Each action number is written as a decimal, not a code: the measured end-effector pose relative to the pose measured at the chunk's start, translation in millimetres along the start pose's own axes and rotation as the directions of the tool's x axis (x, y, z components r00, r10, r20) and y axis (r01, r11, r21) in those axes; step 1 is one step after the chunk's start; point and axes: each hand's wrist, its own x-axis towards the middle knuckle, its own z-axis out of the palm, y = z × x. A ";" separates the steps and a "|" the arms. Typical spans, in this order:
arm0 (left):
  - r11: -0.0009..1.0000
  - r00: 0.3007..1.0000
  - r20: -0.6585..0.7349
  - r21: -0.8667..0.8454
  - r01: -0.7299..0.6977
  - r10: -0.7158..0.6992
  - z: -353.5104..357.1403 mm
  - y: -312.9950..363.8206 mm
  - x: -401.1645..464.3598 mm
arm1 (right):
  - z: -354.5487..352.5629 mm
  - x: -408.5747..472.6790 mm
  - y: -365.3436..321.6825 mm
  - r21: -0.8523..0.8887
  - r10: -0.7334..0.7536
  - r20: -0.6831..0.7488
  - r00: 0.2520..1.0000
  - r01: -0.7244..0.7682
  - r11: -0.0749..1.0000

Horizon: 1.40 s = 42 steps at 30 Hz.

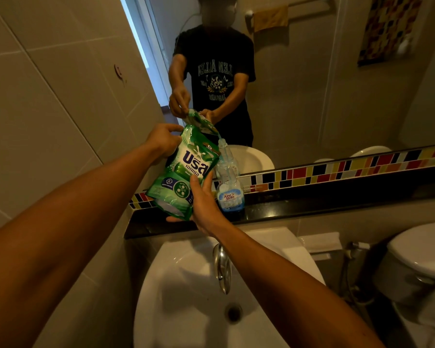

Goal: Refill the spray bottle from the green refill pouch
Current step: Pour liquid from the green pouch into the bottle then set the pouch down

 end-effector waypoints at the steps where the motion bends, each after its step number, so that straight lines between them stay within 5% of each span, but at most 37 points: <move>1: 1.000 1.000 -0.001 -0.001 0.000 0.000 1.0 -1.1 -0.5 | -1.3 0.9 1.3 -0.001 0.004 0.002 1.000 -0.004 1.000; 11: 0.999 1.000 -0.020 -0.047 0.006 -0.007 16.4 -22.0 -9.1 | -31.0 21.5 27.8 -0.105 -0.061 0.011 0.998 0.061 0.993; 27: 0.937 0.976 -0.017 -0.285 0.204 -0.218 67.9 -93.9 -15.8 | -102.3 24.2 37.7 -0.580 -0.140 0.078 0.987 0.159 0.799; 38: 0.675 0.950 0.167 -0.671 0.305 -0.263 106.7 -128.7 -20.0 | -138.4 32.5 30.2 -0.770 -0.149 0.050 0.987 0.134 0.623; 42: 0.573 0.952 0.210 -0.762 0.301 -0.220 97.9 -131.6 -28.0 | -142.0 35.1 32.9 -0.744 -0.178 0.044 0.983 0.152 0.651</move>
